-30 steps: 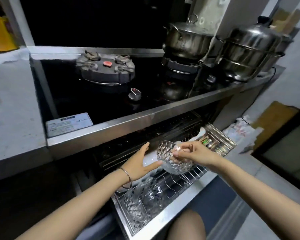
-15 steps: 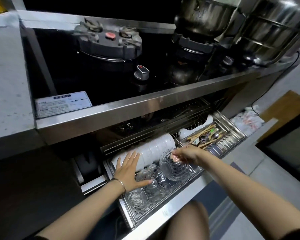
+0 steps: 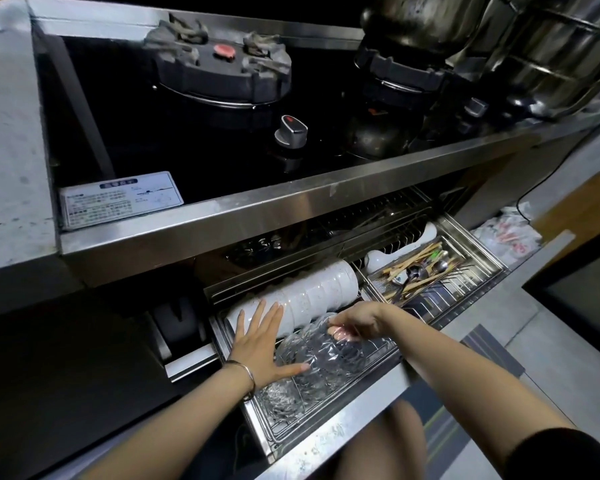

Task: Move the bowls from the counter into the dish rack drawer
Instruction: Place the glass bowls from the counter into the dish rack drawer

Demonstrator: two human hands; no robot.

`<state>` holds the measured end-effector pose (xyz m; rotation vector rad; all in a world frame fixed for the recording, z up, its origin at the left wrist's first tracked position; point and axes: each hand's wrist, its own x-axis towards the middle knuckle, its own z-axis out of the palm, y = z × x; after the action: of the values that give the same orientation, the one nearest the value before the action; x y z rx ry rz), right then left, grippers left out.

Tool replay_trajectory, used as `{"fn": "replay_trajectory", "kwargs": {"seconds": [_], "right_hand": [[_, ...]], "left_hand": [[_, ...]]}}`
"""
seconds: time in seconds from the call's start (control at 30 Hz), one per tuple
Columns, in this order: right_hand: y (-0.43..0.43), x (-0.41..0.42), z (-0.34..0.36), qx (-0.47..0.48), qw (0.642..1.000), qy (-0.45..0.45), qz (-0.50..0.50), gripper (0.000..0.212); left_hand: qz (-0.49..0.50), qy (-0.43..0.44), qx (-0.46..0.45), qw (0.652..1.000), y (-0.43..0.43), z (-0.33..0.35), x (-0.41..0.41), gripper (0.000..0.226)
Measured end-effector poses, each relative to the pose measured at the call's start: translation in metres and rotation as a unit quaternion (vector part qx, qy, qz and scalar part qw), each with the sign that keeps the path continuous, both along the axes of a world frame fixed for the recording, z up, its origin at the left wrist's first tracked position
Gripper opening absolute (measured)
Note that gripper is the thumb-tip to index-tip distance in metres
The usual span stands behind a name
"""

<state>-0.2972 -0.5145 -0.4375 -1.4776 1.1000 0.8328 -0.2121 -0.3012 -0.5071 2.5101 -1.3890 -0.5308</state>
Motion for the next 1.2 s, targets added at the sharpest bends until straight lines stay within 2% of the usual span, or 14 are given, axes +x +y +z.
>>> {"fn": "replay_trajectory", "kwargs": {"seconds": [0.43,0.6,0.73,0.93,1.07,1.2], "right_hand": [[0.010,0.001,0.004,0.030,0.999,-0.013,0.009,0.033],[0.015,-0.006,0.020,-0.065,0.995,-0.052,0.054,0.023],[0.005,-0.019,0.045,-0.142,0.977,-0.150,0.046,0.039],[0.003,-0.036,0.126,-0.183,0.919,-0.348,-0.018,0.022],[0.022,-0.036,0.189,-0.234,0.856,-0.459,-0.041,0.018],[0.055,-0.019,0.241,-0.265,0.793,-0.547,-0.029,0.020]], "left_hand": [[0.005,0.003,0.006,1.000,0.001,0.006,-0.001,0.128],[-0.002,0.028,0.009,1.000,0.000,0.016,-0.002,0.123],[0.011,0.078,-0.036,0.996,-0.007,0.045,-0.005,0.113],[-0.012,0.094,-0.138,0.986,-0.019,0.128,-0.003,0.092],[-0.063,0.028,-0.212,0.975,-0.008,0.203,0.002,0.084],[-0.074,-0.025,-0.309,0.948,0.026,0.274,0.011,0.084]]}}
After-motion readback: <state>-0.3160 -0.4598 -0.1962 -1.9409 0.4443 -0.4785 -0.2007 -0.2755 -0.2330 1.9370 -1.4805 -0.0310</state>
